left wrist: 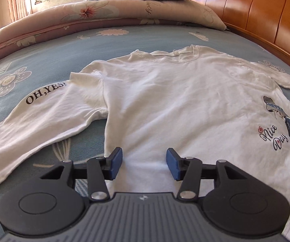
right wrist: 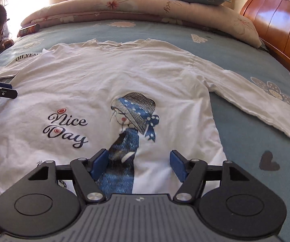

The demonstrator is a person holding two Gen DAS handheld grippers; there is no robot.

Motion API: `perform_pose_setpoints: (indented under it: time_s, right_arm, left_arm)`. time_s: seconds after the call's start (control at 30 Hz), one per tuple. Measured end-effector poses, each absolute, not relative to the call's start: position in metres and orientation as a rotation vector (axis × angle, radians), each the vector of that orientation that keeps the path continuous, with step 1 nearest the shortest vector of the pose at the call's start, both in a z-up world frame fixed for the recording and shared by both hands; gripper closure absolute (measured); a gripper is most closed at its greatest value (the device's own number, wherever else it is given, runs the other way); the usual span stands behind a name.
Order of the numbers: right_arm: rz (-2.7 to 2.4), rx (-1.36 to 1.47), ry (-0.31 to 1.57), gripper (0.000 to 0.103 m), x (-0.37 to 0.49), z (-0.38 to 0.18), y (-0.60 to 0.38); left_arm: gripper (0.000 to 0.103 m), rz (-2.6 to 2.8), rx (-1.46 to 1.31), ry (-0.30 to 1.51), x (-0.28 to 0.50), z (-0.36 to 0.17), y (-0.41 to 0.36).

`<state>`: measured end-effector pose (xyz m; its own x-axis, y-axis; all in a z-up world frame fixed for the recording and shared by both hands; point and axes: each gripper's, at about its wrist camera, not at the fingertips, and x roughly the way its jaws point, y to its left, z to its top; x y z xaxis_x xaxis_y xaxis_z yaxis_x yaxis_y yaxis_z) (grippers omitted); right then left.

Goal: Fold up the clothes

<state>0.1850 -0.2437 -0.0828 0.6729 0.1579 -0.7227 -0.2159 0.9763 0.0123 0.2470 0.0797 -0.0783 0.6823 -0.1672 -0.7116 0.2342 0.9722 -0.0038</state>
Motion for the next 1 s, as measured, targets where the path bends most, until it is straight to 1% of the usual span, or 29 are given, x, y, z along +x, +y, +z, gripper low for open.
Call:
perform_pose_setpoints:
  time_s: [0.07,0.13,0.2,0.23,0.33,0.43,0.47,0.5,0.53,0.57,0.6,0.63,0.83,1.0]
  right_arm:
    - [0.178,-0.061,0.827,0.030,0.176,-0.076,-0.247]
    - [0.157,-0.053,0.799,0.030,0.174,-0.065,-0.240]
    - [0.190,-0.032,0.761,0.030,0.174,-0.059,-0.226]
    - [0.211,-0.038,0.761,0.030,0.174,-0.059,-0.216]
    - [0.245,-0.114,0.772,0.030,0.171,-0.068,-0.186]
    - [0.214,-0.142,0.785,0.029,0.160,-0.079,-0.182]
    - [0.200,-0.134,0.786,0.028,0.155,-0.081,-0.185]
    - [0.186,-0.110,0.786,0.023,0.148,-0.081,-0.192]
    - [0.169,-0.082,0.786,0.021,0.140,-0.082,-0.200]
    - [0.149,-0.050,0.788,0.020,0.131,-0.083,-0.208]
    - [0.128,-0.019,0.790,0.019,0.122,-0.083,-0.215]
    - [0.109,-0.001,0.788,0.018,0.113,-0.084,-0.221]
    - [0.076,0.044,0.730,0.018,0.072,-0.082,-0.209]
    - [0.116,-0.011,0.723,0.018,0.064,-0.088,-0.191]
  left_arm:
    - [0.057,-0.214,0.098,0.790,0.244,-0.067,0.071]
    - [0.056,-0.251,0.100,0.761,0.239,-0.055,0.055]
    - [0.050,-0.337,0.096,0.731,0.229,-0.044,0.028]
    - [0.049,-0.372,0.108,0.728,0.223,-0.042,0.014]
    - [0.048,-0.465,0.154,0.739,0.199,-0.048,-0.021]
    - [0.046,-0.492,0.208,0.776,0.177,-0.066,-0.036]
    - [0.046,-0.470,0.234,0.794,0.169,-0.075,-0.037]
    - [0.045,-0.453,0.239,0.798,0.163,-0.078,-0.034]
    - [0.043,-0.440,0.237,0.797,0.157,-0.080,-0.031]
    - [0.037,-0.427,0.236,0.797,0.151,-0.082,-0.027]
    - [0.033,-0.413,0.234,0.796,0.145,-0.084,-0.023]
    - [0.033,-0.401,0.218,0.800,0.141,-0.084,-0.018]
    - [0.034,-0.363,0.202,0.795,0.117,-0.077,-0.015]
    - [0.032,-0.330,0.158,0.818,0.107,-0.083,-0.014]
